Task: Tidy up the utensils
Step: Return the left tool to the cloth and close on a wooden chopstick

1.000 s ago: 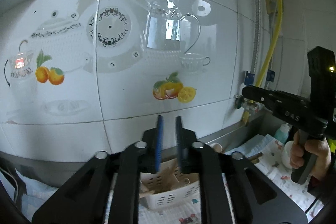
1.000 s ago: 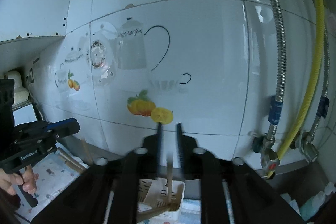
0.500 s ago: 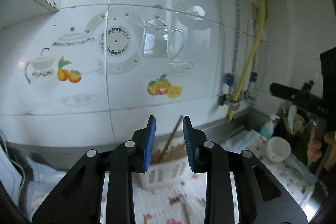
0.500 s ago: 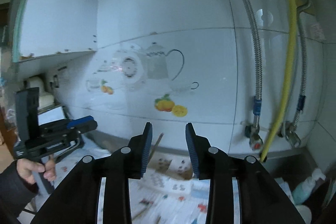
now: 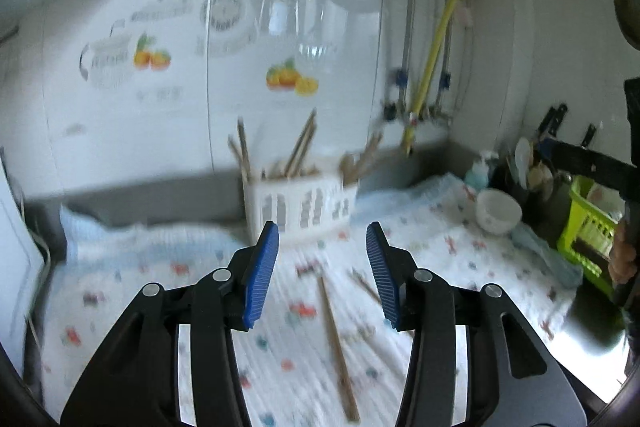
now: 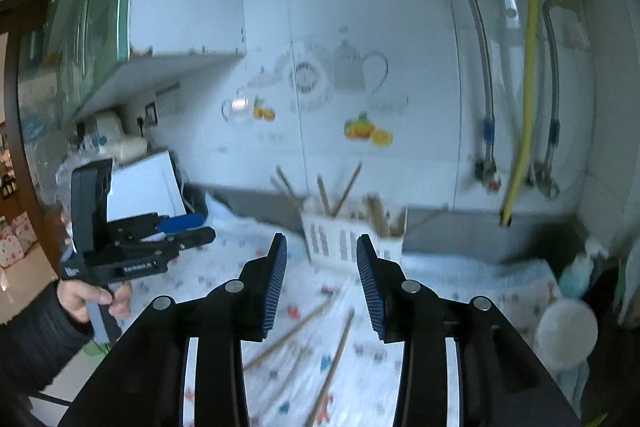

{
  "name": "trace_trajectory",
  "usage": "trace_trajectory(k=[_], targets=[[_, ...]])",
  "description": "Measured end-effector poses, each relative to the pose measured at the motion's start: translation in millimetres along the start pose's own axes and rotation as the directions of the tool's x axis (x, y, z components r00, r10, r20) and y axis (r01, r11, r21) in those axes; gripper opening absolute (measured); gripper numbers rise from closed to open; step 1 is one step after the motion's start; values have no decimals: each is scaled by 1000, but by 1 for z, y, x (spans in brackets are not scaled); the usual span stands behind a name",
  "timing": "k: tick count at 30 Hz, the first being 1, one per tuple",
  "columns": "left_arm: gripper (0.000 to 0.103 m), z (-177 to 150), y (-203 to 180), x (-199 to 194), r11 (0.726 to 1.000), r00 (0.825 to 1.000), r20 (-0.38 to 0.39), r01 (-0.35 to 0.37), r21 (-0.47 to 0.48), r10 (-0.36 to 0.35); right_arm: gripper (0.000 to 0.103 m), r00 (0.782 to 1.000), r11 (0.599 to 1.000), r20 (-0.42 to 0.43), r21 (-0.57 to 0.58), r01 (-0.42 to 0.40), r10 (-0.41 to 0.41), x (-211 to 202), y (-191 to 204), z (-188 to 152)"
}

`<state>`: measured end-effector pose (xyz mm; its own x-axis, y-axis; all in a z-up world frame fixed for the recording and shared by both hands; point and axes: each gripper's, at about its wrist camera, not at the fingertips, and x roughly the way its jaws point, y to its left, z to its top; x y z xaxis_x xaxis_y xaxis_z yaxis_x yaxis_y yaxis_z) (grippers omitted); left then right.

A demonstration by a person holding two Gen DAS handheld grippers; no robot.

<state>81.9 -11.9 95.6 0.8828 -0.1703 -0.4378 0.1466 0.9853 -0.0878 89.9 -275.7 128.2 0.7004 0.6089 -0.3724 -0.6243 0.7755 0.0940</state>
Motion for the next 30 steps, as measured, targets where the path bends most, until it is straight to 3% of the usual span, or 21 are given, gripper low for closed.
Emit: trace_trajectory(k=[7, 16, 25, 30], targets=[[46, -58, 10, 15, 998, 994, -110, 10, -65, -17, 36, 993, 998, -99, -31, 57, -60, 18, 22, -67], [46, -116, 3, 39, 995, 969, -240, 43, -91, -63, 27, 972, 998, -227, 15, 65, -60, 49, 28, -130], [38, -153, -8, 61, 993, 943, -320, 59, -101, -89, 20, 941, 994, -331, 46, 97, -77, 79, 26, -171], [27, -156, -9, 71, 993, 937, -336, 66, -101, -96, 16, 923, 991, -373, 57, 124, -94, 92, 21, -184]])
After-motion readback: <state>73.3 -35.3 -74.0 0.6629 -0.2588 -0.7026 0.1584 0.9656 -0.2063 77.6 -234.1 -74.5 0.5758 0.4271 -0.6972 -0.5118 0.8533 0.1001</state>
